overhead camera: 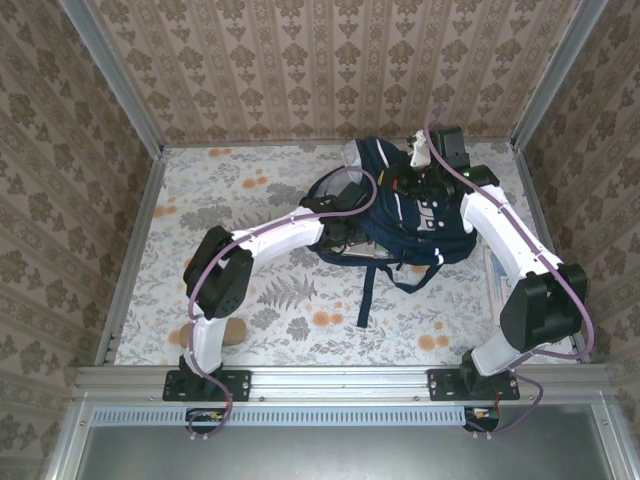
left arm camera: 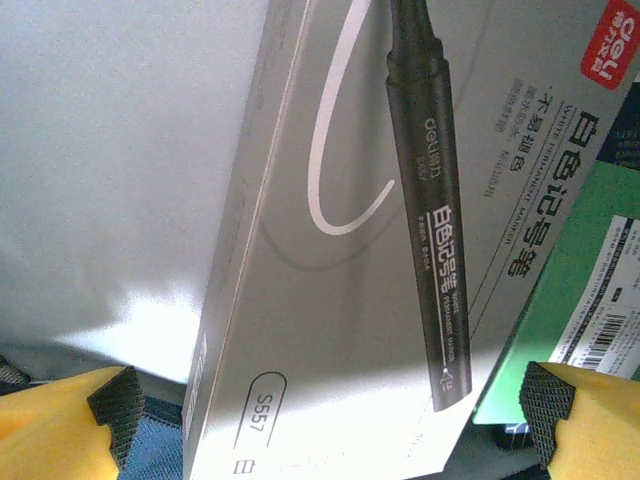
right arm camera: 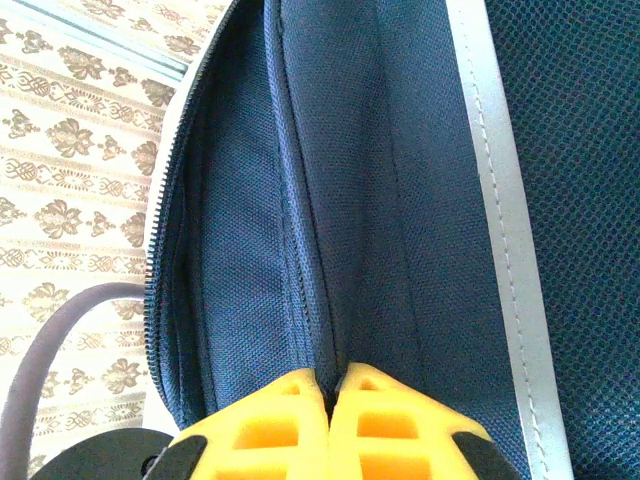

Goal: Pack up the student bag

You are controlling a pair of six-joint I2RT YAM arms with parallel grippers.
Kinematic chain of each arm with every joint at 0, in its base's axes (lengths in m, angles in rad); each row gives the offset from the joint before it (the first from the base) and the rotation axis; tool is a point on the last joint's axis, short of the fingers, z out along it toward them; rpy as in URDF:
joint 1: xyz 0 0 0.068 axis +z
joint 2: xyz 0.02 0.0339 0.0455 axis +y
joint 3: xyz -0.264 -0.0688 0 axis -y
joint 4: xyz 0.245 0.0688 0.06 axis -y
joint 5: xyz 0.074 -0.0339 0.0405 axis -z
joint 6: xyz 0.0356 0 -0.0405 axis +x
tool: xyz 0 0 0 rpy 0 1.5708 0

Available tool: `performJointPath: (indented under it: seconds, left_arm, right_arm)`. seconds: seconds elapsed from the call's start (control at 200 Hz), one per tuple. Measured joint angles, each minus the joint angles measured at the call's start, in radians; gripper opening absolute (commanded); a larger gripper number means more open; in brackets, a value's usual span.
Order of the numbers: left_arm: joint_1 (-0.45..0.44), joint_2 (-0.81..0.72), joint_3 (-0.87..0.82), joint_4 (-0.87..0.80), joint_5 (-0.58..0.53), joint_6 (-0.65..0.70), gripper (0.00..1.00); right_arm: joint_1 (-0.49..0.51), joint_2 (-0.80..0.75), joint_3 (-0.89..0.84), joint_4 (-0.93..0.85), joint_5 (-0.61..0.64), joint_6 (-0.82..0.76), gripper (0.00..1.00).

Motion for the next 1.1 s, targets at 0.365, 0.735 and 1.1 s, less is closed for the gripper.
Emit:
performJointPath:
  seconds: [0.365, 0.735, 1.1]
  left_arm:
    - [0.067, -0.317, -0.188, -0.04, -0.072, -0.019, 1.0]
    - [0.278, -0.737, -0.604, -0.23, -0.173, -0.208, 0.97]
    - [0.378, -0.966, -0.852, -0.43, -0.186, -0.447, 0.96]
  right_arm:
    - [0.025, 0.0, -0.021, 0.008, 0.002, -0.009, 0.03]
    - [0.078, 0.002, -0.052, 0.045, 0.036, -0.024, 0.03]
    - [0.098, 0.021, -0.052, 0.063, 0.038, -0.027, 0.03]
